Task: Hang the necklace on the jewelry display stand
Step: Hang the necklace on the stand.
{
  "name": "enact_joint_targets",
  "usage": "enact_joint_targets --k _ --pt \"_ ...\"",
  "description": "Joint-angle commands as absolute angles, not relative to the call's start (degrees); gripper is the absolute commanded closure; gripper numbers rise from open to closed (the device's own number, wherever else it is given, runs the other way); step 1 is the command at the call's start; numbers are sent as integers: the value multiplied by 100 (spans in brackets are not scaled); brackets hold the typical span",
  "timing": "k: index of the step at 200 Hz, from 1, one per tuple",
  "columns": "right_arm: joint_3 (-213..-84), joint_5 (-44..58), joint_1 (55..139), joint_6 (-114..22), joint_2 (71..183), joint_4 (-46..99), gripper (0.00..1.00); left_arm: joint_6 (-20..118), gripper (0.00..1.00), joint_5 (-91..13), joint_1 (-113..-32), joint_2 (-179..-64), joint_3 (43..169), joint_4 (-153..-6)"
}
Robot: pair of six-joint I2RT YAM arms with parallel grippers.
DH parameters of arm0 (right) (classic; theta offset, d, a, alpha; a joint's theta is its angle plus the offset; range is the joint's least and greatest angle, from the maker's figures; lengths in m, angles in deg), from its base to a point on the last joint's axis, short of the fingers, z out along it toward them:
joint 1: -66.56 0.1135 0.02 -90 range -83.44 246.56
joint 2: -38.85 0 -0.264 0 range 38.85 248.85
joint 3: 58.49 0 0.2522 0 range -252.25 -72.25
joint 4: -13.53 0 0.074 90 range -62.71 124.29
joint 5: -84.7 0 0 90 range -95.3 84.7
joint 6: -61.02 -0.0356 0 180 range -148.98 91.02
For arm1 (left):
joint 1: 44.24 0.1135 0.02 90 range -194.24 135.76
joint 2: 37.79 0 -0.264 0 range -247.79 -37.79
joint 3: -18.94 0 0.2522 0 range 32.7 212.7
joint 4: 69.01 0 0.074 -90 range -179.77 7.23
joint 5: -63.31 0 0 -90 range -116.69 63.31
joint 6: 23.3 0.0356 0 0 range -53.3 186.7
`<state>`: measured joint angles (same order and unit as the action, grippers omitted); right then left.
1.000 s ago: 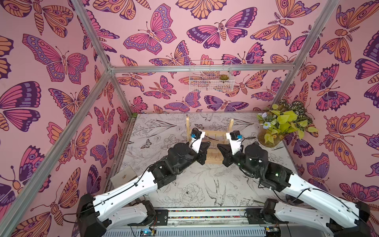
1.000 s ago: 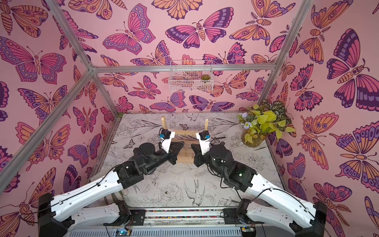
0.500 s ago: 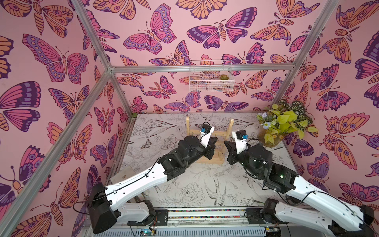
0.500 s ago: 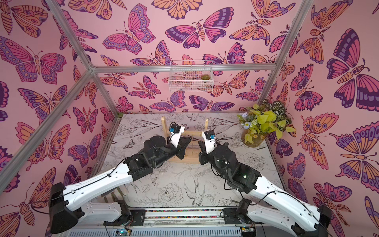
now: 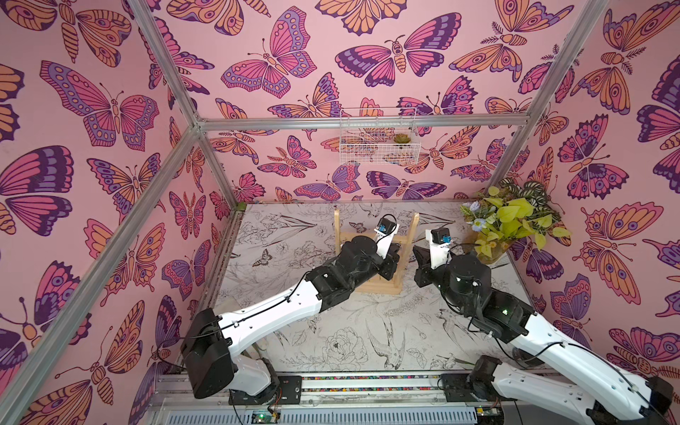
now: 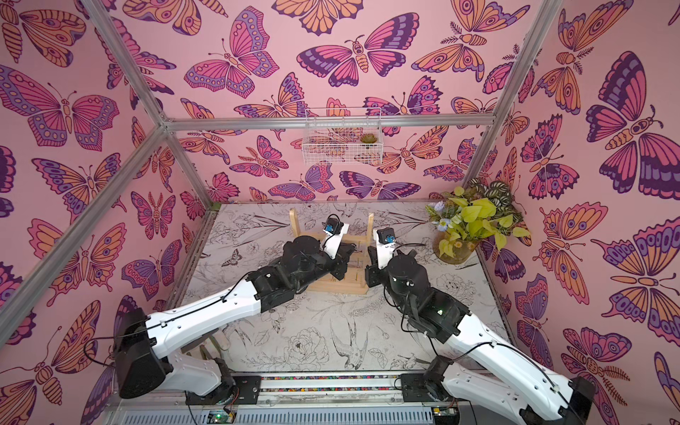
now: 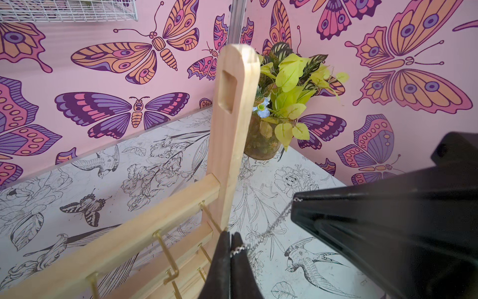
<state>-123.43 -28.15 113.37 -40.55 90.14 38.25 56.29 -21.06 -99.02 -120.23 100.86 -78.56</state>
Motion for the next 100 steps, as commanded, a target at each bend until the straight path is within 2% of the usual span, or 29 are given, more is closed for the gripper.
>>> enact_joint_targets --k 1,100 --pt "-12306 -2674 11191 -4097 8961 3797 100 5781 100 -2029 -9908 -12176 10328 -7873" --pt "-12174 -2240 10839 -4309 9107 3609 100 5863 100 -1799 -9838 -12360 10491 -8110"
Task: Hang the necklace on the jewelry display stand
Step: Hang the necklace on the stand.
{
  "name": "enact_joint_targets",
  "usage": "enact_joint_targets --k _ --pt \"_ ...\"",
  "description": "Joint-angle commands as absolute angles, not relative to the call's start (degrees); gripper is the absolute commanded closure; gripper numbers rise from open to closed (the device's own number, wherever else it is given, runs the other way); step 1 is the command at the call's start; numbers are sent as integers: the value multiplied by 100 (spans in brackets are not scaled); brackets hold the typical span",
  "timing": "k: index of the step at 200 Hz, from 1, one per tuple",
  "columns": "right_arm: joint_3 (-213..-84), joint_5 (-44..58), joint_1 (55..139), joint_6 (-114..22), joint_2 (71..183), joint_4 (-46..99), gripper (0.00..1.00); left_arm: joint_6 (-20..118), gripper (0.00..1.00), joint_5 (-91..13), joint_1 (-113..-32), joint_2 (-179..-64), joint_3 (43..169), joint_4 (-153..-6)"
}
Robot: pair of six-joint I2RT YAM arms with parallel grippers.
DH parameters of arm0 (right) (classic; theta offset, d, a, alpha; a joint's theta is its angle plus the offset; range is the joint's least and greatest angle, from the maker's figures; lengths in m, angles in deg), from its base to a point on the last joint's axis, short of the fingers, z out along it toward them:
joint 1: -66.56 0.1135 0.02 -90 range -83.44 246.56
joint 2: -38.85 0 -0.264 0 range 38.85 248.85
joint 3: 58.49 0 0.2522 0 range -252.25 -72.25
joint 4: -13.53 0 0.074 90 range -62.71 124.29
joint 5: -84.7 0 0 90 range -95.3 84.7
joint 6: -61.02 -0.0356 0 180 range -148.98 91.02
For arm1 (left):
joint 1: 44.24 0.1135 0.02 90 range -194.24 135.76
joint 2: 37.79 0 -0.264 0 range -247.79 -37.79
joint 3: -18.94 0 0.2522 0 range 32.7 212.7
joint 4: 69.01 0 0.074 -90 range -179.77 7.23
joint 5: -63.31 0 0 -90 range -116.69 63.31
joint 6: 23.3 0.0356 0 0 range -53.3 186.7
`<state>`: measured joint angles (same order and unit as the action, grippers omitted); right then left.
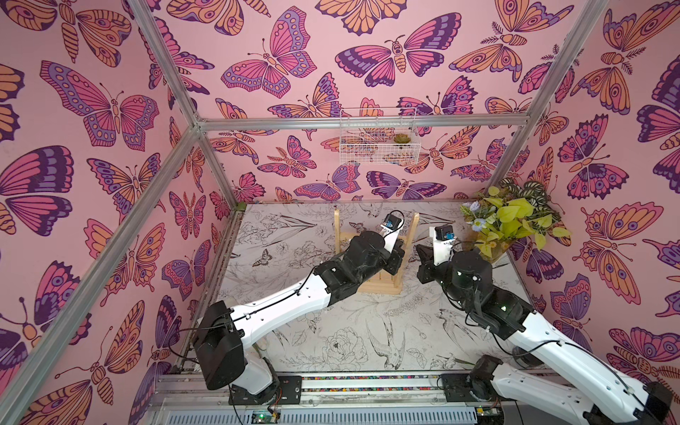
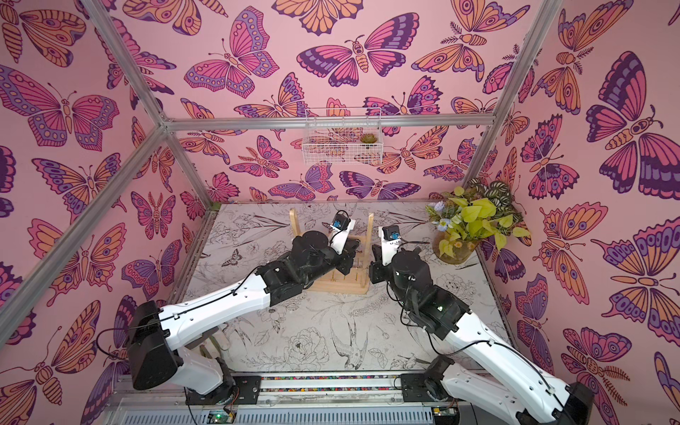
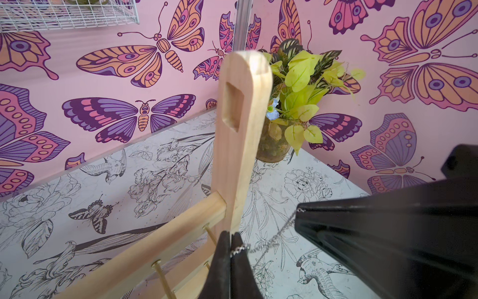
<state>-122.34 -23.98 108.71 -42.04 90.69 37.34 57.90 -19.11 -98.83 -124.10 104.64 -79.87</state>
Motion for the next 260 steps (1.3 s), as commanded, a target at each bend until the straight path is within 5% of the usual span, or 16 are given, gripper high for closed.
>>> enact_joint_targets --k 1,216,260 --pt "-12174 -2233 10835 -4311 9106 3608 100 5862 100 -1799 -9838 -12350 10484 -8110" --pt "-11947 -2059 10593 -4523 9416 3423 100 5929 100 -1491 -9820 -12771 10826 -8494" --pt "-11827 -2042 10581 -4599 9378 3481 100 5774 81 -1605 -9820 -12680 10707 -8532"
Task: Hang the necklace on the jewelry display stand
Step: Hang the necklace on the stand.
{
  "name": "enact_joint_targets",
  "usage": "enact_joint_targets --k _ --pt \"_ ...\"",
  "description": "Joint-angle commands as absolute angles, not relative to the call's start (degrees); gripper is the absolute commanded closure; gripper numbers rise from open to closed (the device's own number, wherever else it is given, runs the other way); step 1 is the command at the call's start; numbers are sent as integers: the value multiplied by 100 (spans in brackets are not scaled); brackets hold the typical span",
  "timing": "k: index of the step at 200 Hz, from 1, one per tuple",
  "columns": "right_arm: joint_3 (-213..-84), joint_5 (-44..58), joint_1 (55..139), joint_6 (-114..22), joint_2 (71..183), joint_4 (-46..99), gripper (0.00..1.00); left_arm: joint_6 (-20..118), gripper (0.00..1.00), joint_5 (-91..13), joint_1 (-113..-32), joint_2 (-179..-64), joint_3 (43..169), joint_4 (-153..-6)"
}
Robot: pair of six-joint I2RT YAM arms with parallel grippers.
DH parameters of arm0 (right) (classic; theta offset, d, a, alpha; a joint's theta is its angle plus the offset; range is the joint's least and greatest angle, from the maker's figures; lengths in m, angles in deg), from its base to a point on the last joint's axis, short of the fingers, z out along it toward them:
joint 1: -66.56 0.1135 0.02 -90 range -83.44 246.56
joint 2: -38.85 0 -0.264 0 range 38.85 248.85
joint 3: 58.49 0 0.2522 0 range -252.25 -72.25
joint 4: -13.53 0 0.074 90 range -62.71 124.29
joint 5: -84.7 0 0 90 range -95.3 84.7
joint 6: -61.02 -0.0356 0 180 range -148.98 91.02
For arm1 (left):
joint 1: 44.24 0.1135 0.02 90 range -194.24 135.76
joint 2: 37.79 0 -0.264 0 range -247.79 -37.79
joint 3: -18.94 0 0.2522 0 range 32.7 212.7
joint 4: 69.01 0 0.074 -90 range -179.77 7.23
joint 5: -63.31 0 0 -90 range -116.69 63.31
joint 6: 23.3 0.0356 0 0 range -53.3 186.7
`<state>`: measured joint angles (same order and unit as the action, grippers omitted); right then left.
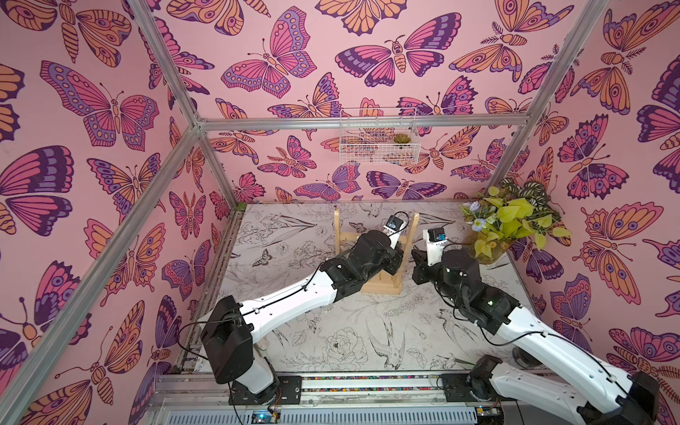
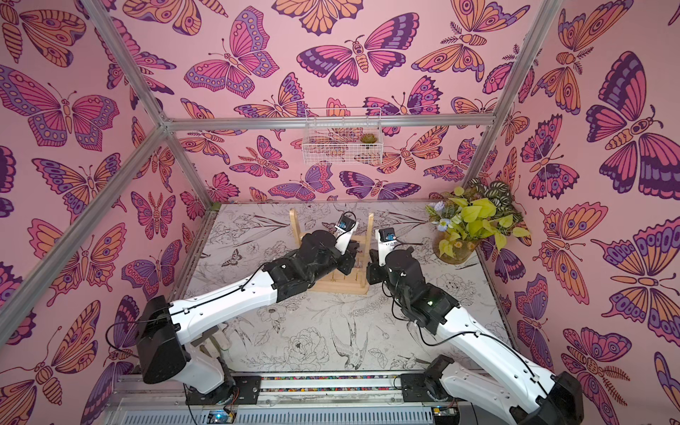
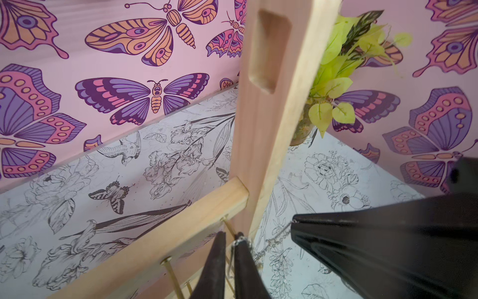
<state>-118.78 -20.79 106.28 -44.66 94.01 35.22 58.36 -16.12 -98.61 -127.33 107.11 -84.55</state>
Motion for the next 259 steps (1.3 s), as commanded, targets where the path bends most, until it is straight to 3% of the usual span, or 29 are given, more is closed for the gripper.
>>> enact_joint_targets --k 1,32,159,228,259 --pt "-11825 -2042 10583 -4601 9383 3483 100 5770 81 -1605 -9820 -12672 10706 -8532" --pt "-11769 -2016 10576 -4647 9404 3470 100 5754 70 -1743 -9818 -12508 10678 -8558" --pt "-11787 -1778 10567 -4821 9409 3425 100 5487 62 -1764 -9820 -11787 10407 -8824" --pt "-11813 -1598 10569 -4985 9525 3613 100 4850 57 -1868 -9829 -11172 9180 -9030" --pt "-11840 -1413 10568 -5055 9554 3652 100 4440 59 -2026 -9820 -11252 8047 -7734"
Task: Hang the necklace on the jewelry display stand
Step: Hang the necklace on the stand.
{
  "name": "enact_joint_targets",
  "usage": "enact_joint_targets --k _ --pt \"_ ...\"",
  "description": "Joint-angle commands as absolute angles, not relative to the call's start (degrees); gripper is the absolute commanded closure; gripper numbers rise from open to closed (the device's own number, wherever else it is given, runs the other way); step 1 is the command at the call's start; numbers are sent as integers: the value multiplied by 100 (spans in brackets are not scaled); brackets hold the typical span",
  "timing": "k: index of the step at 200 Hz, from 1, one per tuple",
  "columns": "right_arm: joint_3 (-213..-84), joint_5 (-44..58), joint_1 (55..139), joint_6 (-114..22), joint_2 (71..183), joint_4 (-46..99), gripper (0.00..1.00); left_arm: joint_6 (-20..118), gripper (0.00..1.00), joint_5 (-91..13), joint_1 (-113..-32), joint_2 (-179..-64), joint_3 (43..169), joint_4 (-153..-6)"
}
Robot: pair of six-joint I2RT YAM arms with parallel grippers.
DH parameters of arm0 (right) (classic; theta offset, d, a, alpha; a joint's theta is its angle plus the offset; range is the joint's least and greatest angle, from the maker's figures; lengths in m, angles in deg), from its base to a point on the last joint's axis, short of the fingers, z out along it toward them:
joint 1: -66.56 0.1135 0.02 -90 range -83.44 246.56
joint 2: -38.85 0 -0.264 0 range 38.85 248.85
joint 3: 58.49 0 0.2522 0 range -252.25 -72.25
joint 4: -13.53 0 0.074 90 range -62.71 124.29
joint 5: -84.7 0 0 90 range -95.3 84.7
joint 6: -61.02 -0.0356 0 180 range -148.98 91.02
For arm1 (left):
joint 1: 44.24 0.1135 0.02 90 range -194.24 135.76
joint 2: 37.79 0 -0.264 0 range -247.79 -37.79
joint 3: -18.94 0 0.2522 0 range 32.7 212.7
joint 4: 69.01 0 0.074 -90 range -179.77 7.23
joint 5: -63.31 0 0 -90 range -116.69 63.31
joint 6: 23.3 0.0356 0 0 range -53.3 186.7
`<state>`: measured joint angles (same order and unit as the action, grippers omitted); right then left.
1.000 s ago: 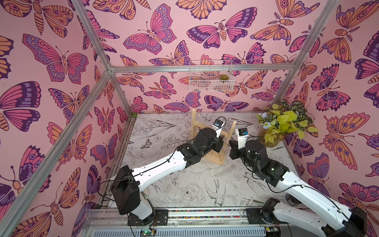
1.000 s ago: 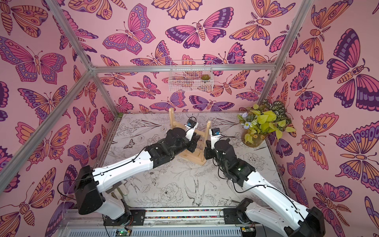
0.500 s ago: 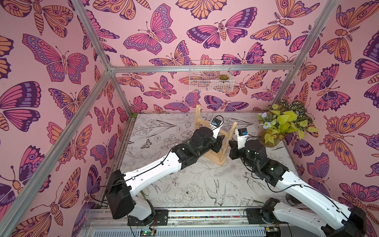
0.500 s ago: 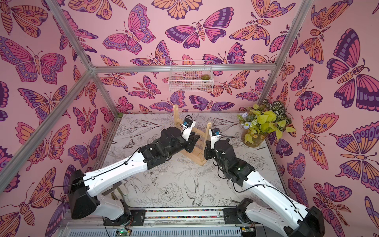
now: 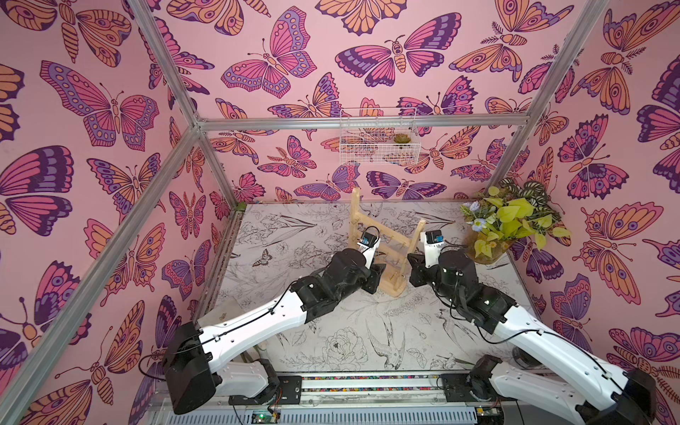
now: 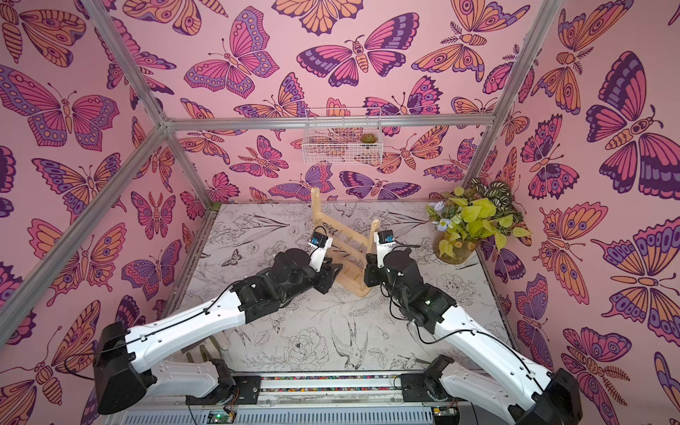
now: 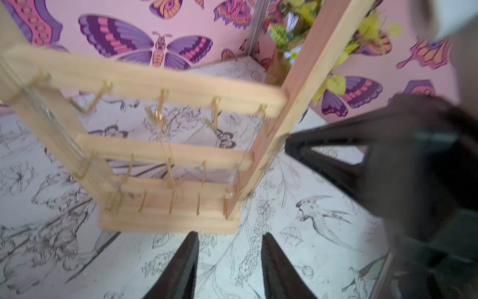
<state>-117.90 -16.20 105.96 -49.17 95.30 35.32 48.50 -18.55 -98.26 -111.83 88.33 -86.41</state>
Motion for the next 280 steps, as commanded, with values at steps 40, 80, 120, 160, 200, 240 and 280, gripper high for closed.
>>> enact_joint_targets --k 40,80,120,160,200,240,280 --pt "-11744 -1323 10567 -5208 9536 3634 100 4294 57 -2221 -9777 -11895 7061 -5186" --pt "-11657 -1288 10574 -5297 9616 3525 100 4112 58 -1932 -9768 -12772 6759 -3301" --pt "-11534 -1336 10567 -5289 9616 3460 100 4289 63 -1838 -9776 -13309 7019 -2709" --pt "-11523 -1382 10567 -5263 9532 3450 100 4394 65 -1782 -9772 -13722 7287 -2530" --pt "-11508 -1317 10568 -5272 9461 3416 100 4441 67 -1707 -9776 -14002 7548 -2550" --pt "-11514 -1321 10575 -5260 9475 3391 100 4429 70 -1732 -9820 -14138 7644 -2571" --pt "-11541 -1300 10570 -5247 9493 3380 100 4377 76 -1737 -9829 -14384 7737 -2327"
